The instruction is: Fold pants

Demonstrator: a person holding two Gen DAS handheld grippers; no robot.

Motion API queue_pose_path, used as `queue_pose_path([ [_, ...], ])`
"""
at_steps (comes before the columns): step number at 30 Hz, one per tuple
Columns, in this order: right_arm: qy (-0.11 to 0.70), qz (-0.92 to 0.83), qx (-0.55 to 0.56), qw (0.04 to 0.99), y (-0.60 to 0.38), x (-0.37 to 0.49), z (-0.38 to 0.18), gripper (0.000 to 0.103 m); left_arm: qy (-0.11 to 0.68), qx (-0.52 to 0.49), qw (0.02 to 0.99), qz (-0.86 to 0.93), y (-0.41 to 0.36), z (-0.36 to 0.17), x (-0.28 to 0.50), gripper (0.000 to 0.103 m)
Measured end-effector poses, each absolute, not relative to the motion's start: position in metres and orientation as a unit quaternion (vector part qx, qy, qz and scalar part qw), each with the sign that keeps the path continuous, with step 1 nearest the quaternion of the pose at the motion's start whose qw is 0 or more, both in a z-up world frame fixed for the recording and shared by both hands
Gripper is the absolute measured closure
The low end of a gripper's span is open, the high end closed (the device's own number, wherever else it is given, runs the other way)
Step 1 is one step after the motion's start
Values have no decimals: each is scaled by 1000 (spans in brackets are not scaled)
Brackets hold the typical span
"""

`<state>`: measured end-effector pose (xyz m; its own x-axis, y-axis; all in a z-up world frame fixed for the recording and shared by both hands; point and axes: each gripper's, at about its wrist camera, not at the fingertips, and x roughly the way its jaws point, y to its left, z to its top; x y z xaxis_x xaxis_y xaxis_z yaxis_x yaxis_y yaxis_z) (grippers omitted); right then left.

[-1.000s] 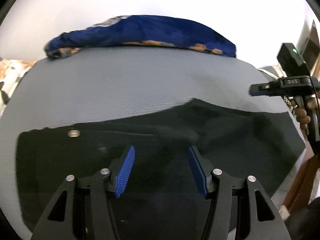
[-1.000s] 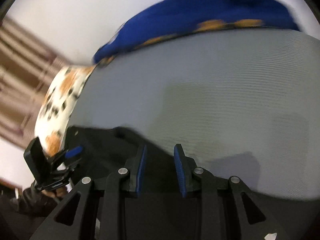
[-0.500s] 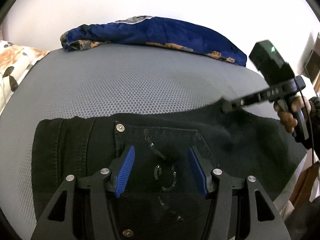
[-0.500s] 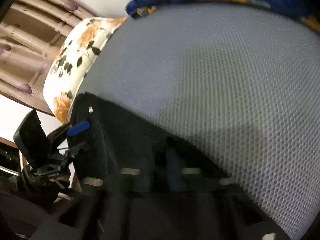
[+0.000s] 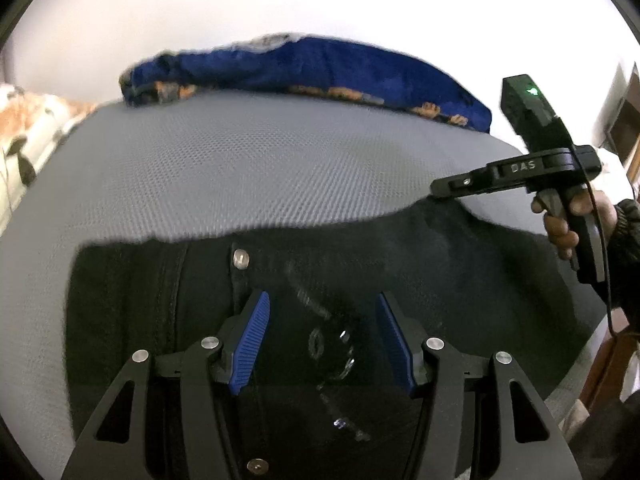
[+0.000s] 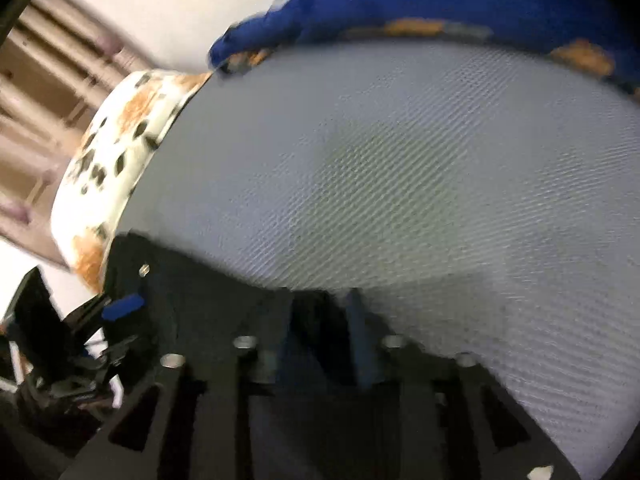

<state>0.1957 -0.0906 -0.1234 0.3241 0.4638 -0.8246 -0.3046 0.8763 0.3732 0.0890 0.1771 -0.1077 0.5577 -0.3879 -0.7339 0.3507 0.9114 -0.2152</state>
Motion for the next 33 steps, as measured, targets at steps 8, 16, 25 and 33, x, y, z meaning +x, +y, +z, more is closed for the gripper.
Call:
queue_pose_path([
  [8,498,160,100,847,-160,128,-79,69,384,-4,878,-287,116,-74,100,47],
  [16,532,96,132,831,-203,77,-123,69,409,5,842,-352,38,-95,134,47],
  [25,500,48,129,855,-250,89,-139,86,460,40,839,-289,15,-142,171,53],
  [33,498,62,136,854,-254,94,-136,80,455,23,851,-260,14,-134,172,53],
])
